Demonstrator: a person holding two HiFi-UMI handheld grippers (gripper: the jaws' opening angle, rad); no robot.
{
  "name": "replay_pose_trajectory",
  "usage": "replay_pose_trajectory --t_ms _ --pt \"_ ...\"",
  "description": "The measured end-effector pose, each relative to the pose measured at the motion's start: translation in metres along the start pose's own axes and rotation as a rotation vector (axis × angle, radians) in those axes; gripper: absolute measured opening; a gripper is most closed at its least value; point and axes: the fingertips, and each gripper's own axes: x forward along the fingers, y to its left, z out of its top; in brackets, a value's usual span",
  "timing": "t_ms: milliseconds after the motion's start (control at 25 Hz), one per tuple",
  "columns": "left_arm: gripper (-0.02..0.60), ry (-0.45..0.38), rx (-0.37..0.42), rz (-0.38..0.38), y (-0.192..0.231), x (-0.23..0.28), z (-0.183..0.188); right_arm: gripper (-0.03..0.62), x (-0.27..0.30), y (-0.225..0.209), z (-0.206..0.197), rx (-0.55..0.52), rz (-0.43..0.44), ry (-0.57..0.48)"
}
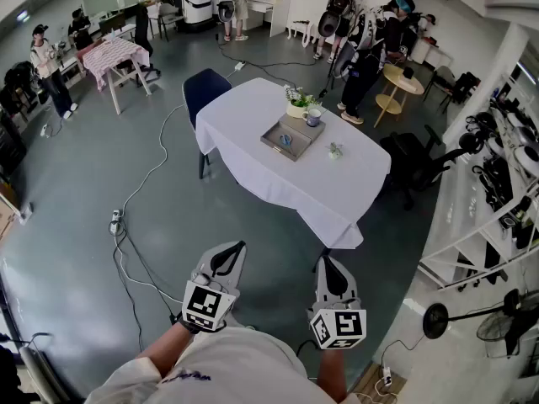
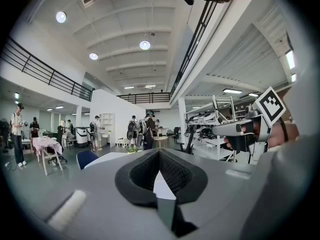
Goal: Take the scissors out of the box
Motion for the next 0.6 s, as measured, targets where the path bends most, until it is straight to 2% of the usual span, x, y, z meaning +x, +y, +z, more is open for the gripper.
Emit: replay_pose_trajectory --t_ms 280,600 --pt "0.0 -0.014 -0.098 -0.036 0.01 -0.005 -0.004 0.002 -0.007 0.007 -0.006 -0.031 -0.012 0.04" --pt "0.0 -0.02 -0.032 -0.095 0.003 -0.016 0.0 0.002 -0.017 0.021 -0.01 -0.056 -0.034 0.055"
